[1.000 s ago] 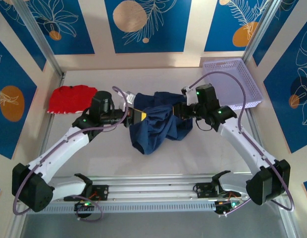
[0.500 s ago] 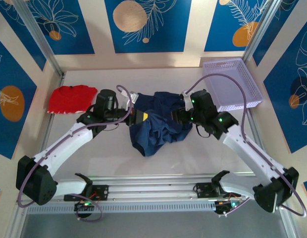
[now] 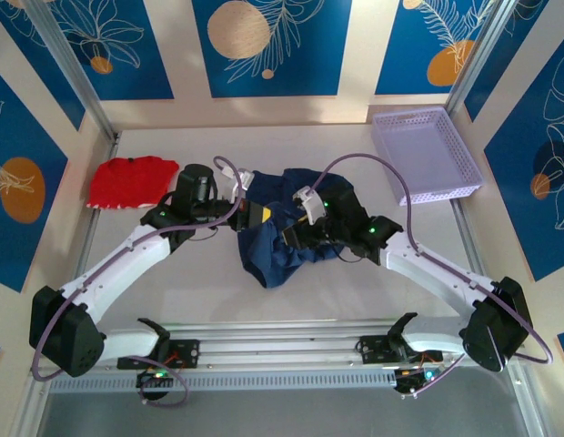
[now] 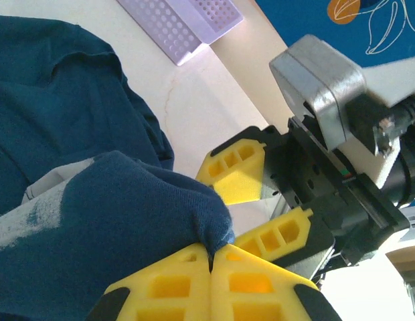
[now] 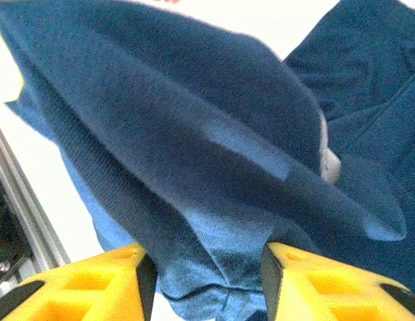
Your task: Fold the inside-out t-shirt
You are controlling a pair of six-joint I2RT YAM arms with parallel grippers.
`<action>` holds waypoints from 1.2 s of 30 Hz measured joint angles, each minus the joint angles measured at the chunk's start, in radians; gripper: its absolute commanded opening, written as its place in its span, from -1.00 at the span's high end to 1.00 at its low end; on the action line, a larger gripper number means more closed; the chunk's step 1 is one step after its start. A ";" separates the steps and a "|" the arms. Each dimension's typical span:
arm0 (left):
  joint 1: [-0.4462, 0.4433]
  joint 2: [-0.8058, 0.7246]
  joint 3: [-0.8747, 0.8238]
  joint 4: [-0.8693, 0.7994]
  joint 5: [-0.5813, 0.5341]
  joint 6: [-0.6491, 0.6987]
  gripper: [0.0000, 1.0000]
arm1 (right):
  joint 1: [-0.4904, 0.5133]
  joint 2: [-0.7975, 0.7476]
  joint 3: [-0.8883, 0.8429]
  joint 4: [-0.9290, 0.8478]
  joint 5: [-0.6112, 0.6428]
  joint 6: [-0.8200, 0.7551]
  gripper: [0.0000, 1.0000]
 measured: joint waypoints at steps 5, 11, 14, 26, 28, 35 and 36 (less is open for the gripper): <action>0.000 0.000 0.000 0.000 0.000 0.000 1.00 | -0.014 0.018 0.000 0.037 0.010 0.018 0.02; 0.000 0.000 0.000 -0.003 -0.018 0.000 1.00 | -0.016 0.085 0.000 0.082 -0.083 0.023 0.74; 0.000 -0.004 0.000 -0.026 -0.080 0.002 1.00 | -0.044 0.088 0.006 0.068 -0.188 0.021 1.00; -0.013 0.020 0.038 -0.127 -0.440 0.055 0.48 | -0.214 -0.021 -0.075 0.270 -0.671 0.215 1.00; -0.013 0.007 0.024 -0.125 -0.473 0.059 0.32 | -0.224 -0.018 -0.075 0.292 -0.695 0.246 1.00; -0.079 -0.175 -0.109 -0.135 -0.453 0.044 0.10 | -0.249 -0.006 -0.075 0.349 -0.719 0.336 1.00; -0.100 -0.196 -0.124 -0.134 -0.441 0.037 0.10 | -0.250 -0.006 -0.075 0.354 -0.716 0.347 1.00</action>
